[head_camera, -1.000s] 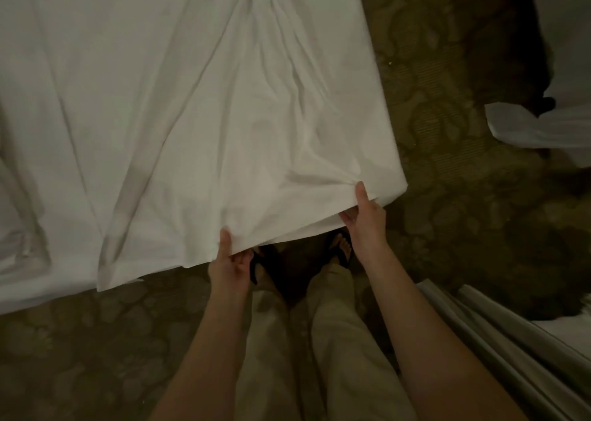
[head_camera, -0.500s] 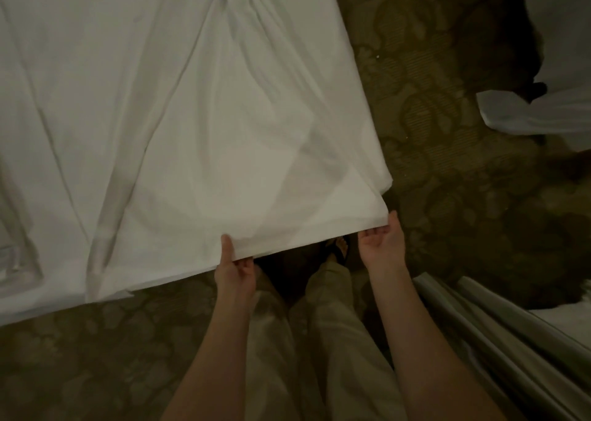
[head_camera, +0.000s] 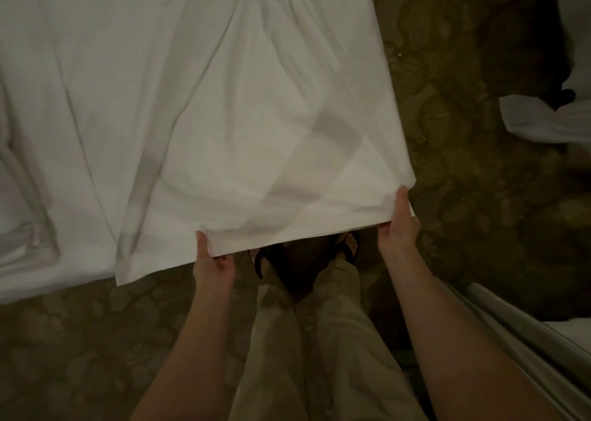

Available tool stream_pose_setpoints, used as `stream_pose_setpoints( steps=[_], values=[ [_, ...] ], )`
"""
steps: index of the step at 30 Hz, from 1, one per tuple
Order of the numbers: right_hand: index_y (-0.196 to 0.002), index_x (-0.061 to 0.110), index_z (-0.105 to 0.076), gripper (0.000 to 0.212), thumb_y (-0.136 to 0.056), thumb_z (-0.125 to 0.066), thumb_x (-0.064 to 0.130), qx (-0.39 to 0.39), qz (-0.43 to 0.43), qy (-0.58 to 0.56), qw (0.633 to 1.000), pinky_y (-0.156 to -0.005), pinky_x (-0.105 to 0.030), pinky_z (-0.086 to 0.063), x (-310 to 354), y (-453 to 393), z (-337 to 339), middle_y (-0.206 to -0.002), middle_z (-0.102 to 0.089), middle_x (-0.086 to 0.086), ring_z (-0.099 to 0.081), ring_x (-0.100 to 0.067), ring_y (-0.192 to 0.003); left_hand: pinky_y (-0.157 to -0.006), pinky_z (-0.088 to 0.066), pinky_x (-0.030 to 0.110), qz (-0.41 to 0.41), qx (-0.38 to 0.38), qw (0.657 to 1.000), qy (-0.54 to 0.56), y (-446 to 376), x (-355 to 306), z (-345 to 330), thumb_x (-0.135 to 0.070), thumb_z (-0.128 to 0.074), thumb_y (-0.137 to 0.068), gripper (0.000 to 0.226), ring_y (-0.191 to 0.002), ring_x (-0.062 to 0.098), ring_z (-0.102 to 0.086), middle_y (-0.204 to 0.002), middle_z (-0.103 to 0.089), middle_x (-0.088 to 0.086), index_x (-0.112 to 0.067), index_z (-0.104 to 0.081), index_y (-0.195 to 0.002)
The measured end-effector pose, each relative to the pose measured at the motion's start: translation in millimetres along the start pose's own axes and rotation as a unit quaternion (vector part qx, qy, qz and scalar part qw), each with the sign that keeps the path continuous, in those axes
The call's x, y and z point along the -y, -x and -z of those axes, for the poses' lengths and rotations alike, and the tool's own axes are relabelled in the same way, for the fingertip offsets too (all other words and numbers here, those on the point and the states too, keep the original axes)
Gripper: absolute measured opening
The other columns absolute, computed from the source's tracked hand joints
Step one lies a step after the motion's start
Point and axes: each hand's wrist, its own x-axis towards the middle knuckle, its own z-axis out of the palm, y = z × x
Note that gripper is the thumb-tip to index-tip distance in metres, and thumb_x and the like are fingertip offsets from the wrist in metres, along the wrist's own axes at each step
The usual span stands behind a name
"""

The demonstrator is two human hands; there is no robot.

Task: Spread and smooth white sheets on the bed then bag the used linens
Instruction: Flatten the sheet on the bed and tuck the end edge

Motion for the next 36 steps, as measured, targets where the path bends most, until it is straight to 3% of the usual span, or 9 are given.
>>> stream_pose_setpoints(
  steps=[7,12,15,18,20,25,31,34,36],
  values=[
    [-0.132,0.020,-0.054,0.066,-0.071,-0.078,0.023,0.119,-0.036,0.057,0.991,-0.093,-0.037,-0.053,-44.2,31.4,-12.5,-0.125,-0.064,-0.001,-0.061,-0.018,-0.112,-0.066,-0.059,0.025,-0.007,-0.003,1.000,0.014,-15.6,-39.0,26.5,-0.027,-0.066,-0.090,0.019,-0.085,0.014,-0.072,-0.096,-0.074,0.003,-0.012,-0.066,-0.102],
    [-0.119,0.017,-0.058,0.037,-0.085,-0.071,0.013,0.048,0.012,0.076,0.996,-0.080,-0.030,-0.057,-48.4,18.4,-0.2,-0.125,-0.062,-0.004,-0.062,-0.019,-0.111,-0.075,-0.058,0.025,-0.023,-0.047,0.999,0.008,-30.6,-71.2,42.5,-0.023,-0.070,-0.088,0.017,-0.085,0.014,-0.067,-0.102,-0.069,0.004,-0.010,-0.063,-0.098],
    [-0.130,0.013,-0.054,0.052,-0.082,-0.074,0.014,0.019,0.023,0.085,0.996,-0.072,-0.027,-0.058,-38.2,6.7,4.2,-0.128,-0.061,-0.003,-0.060,-0.019,-0.113,-0.068,-0.058,0.026,-0.012,-0.059,0.995,-0.081,-43.0,-80.3,60.9,-0.019,-0.074,-0.084,0.019,-0.081,0.015,-0.063,-0.098,-0.067,0.005,-0.009,-0.062,-0.095],
    [-0.133,0.016,-0.053,0.066,-0.072,-0.079,0.017,0.013,0.004,0.067,0.998,-0.065,-0.024,-0.057,-39.4,7.3,4.4,-0.129,-0.062,-0.002,-0.064,-0.015,-0.108,-0.077,-0.060,0.032,-0.004,-0.038,0.998,-0.050,-48.9,-92.9,71.4,-0.013,-0.071,-0.086,0.019,-0.098,0.021,-0.066,-0.110,-0.067,0.009,-0.007,-0.062,-0.102],
    [-0.131,0.018,-0.055,0.055,-0.079,-0.074,0.018,0.024,-0.010,0.073,0.997,-0.066,-0.023,-0.058,-49.2,16.0,0.2,-0.125,-0.063,-0.001,-0.064,-0.014,-0.107,-0.086,-0.057,0.034,-0.022,-0.049,0.998,-0.034,-55.1,-109.6,71.0,-0.016,-0.072,-0.086,0.028,-0.106,0.023,-0.063,-0.111,-0.066,0.009,-0.008,-0.059,-0.110],
    [-0.109,0.014,-0.060,0.023,-0.087,-0.067,0.012,0.072,-0.041,0.126,0.989,-0.078,-0.029,-0.059,-99.6,46.7,-24.0,-0.119,-0.065,-0.005,-0.064,-0.015,-0.104,-0.073,-0.059,0.032,-0.045,-0.044,0.998,-0.031,-70.4,-142.8,76.2,-0.023,-0.073,-0.085,0.040,-0.100,0.023,-0.064,-0.107,-0.065,0.007,-0.009,-0.055,-0.118],
    [-0.094,0.013,-0.056,0.015,-0.087,-0.069,0.011,-0.027,0.014,0.158,0.987,-0.084,-0.032,-0.056,-114.1,54.9,-24.3,-0.118,-0.062,-0.006,-0.064,-0.016,-0.100,-0.084,-0.056,0.035,-0.037,-0.023,0.990,-0.137,-78.5,-148.1,90.1,-0.021,-0.070,-0.087,0.023,-0.088,0.017,-0.063,-0.095,-0.065,0.004,-0.008,-0.059,-0.104],
    [-0.095,0.011,-0.057,0.013,-0.090,-0.066,0.018,0.005,-0.026,0.271,0.962,-0.090,-0.036,-0.052,-109.6,61.5,-21.7,-0.108,-0.064,-0.010,-0.064,-0.018,-0.089,-0.074,-0.059,0.028,-0.053,0.005,0.981,-0.187,-78.6,-149.9,103.2,-0.020,-0.069,-0.088,0.026,-0.090,0.018,-0.067,-0.099,-0.068,0.007,-0.003,-0.062,-0.107],
    [-0.098,0.004,-0.061,0.023,-0.091,-0.064,0.026,0.063,-0.069,0.428,0.899,-0.084,-0.034,-0.051,-113.5,73.8,-18.8,-0.099,-0.067,-0.013,-0.065,-0.021,-0.086,-0.070,-0.058,0.025,-0.049,-0.004,0.960,-0.274,-73.4,-150.4,114.8,-0.022,-0.070,-0.088,0.022,-0.083,0.018,-0.069,-0.092,-0.070,0.007,-0.004,-0.065,-0.099]
  ],
)
